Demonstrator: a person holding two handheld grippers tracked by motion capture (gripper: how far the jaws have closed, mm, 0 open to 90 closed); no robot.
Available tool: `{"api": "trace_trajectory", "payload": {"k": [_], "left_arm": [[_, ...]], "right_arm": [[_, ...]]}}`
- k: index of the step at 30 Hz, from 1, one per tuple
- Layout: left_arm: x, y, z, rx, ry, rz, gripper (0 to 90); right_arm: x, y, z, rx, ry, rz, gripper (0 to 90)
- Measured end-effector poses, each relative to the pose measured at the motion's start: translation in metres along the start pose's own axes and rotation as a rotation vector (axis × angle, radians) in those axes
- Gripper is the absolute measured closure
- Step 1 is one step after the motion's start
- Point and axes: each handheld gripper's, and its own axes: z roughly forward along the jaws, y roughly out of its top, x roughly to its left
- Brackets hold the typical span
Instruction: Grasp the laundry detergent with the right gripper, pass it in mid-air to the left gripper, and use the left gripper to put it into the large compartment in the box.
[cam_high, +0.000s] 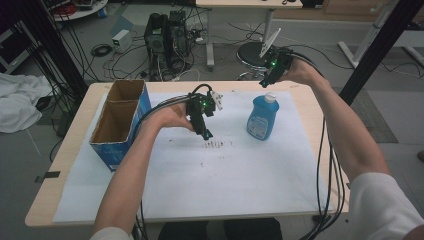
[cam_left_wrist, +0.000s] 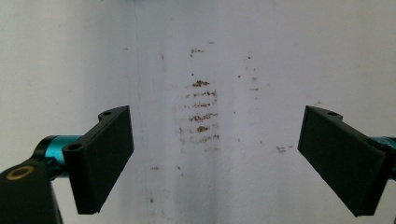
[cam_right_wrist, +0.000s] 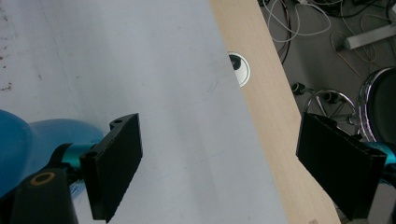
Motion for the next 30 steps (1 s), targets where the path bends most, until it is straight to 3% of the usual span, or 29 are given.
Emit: {"api": "trace_trajectory", "payload": {"k": [8, 18, 22, 27, 30], "left_arm": [[-0.001, 0.003, -0.002, -0.002, 0.004, 0.020, 10.5], [-0.003, 0.001, -0.004, 0.013, 0.006, -0.002, 10.5], [-0.003, 0.002, -0.003, 0.000, 0.003, -0.011, 10.5], [-0.002, 0.002, -0.003, 0.018, 0.002, -0.008, 10.5], [-0.001, 0.001, -0.002, 0.015, 0.003, -0.013, 10.5]], "right_arm": [[0.004, 0.001, -0.012, -0.011, 0.005, 0.028, 13.7], [0.013, 0.001, -0.037, -0.028, 0.016, 0.054, 13.8], [0.015, 0.001, -0.047, -0.049, 0.028, 0.074, 13.7], [0.019, 0.000, -0.063, -0.087, 0.038, 0.101, 13.7], [0.024, -0.001, -0.069, -0.074, 0.033, 0.104, 13.7]]}}
